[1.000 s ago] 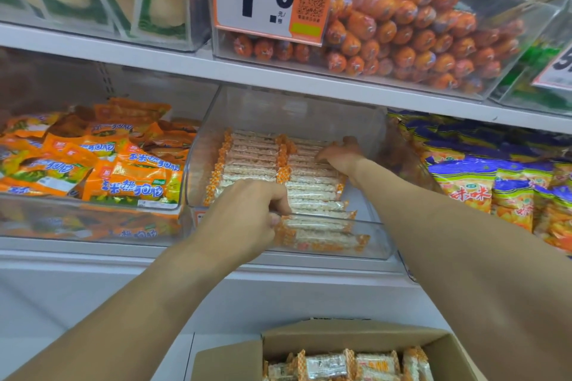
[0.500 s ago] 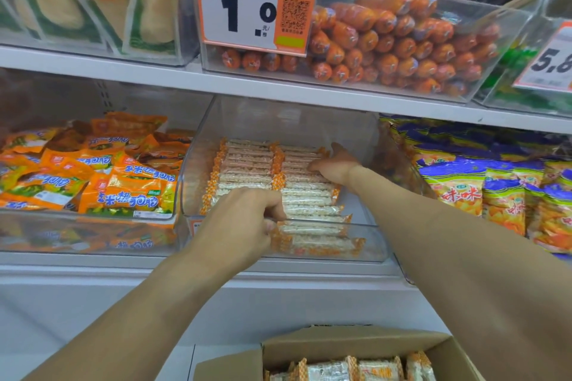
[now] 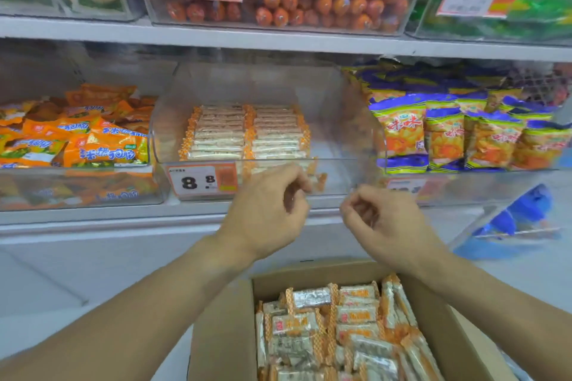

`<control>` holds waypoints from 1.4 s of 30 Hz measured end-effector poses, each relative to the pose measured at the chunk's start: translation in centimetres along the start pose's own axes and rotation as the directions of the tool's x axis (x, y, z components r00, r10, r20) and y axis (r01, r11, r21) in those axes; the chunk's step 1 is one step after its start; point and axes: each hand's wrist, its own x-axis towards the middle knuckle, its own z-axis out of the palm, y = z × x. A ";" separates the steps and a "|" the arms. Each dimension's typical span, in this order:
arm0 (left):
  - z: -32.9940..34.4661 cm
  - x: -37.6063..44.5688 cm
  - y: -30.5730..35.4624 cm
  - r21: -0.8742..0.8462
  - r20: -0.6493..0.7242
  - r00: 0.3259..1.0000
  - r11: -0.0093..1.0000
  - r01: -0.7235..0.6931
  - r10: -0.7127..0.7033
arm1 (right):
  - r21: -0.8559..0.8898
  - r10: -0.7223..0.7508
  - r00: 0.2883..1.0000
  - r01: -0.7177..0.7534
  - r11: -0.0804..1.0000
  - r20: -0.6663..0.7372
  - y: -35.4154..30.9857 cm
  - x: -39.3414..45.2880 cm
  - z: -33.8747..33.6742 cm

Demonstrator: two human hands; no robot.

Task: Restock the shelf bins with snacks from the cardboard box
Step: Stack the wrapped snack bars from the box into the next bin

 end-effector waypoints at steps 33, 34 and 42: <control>22.8 -23.3 -7.2 0.492 0.500 0.654 0.808 0.325 -0.568 | -0.546 0.703 0.424 -0.444 0.711 0.571 19.5 -20.7 14.8; 22.5 -22.7 -6.5 0.401 0.524 0.636 0.823 0.402 -0.566 | -0.512 0.688 0.409 -0.465 0.722 0.599 19.3 -20.3 14.6; 18.1 -15.7 -5.2 0.116 0.606 0.474 0.660 0.742 -0.639 | -0.285 0.529 0.487 -0.488 0.825 0.696 15.9 -10.5 7.3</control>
